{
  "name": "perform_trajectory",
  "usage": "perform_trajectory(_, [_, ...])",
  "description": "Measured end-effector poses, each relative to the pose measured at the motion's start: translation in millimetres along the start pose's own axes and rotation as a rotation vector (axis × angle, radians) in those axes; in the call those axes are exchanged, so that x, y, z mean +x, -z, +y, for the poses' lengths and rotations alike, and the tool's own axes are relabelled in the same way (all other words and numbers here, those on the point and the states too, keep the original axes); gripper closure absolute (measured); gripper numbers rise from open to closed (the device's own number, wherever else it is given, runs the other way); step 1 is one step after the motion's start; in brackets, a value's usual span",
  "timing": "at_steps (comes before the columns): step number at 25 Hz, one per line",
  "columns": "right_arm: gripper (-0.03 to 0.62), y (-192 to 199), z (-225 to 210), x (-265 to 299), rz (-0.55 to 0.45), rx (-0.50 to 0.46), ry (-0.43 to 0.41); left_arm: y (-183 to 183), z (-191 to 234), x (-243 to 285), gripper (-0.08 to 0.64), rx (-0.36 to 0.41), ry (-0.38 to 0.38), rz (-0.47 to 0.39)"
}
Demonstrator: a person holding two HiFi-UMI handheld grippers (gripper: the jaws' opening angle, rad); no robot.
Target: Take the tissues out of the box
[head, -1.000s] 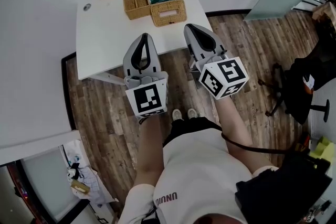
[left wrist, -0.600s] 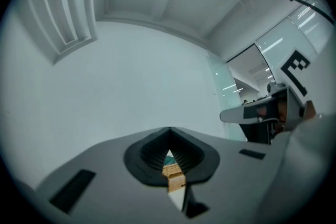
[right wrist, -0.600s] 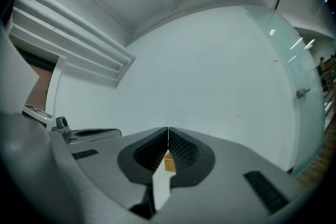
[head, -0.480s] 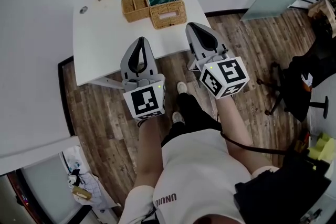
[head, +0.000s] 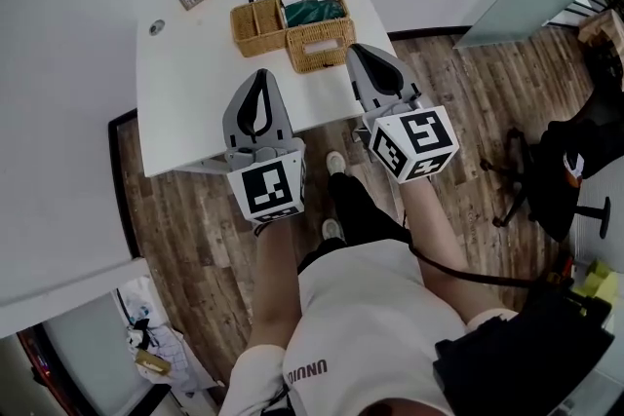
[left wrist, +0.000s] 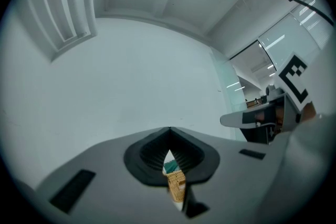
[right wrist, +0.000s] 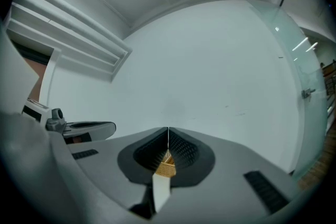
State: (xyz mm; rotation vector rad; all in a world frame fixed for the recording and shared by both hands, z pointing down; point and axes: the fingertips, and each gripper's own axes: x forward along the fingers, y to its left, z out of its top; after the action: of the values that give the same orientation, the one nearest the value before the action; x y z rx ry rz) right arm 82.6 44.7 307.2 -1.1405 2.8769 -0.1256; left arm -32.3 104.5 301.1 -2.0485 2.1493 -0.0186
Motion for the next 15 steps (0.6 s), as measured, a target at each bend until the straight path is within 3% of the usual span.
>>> perform_trajectory(15, [0.572, 11.3, -58.1, 103.2, 0.083, -0.01, -0.056, 24.1, 30.9, 97.3, 0.548, -0.01, -0.062, 0.059])
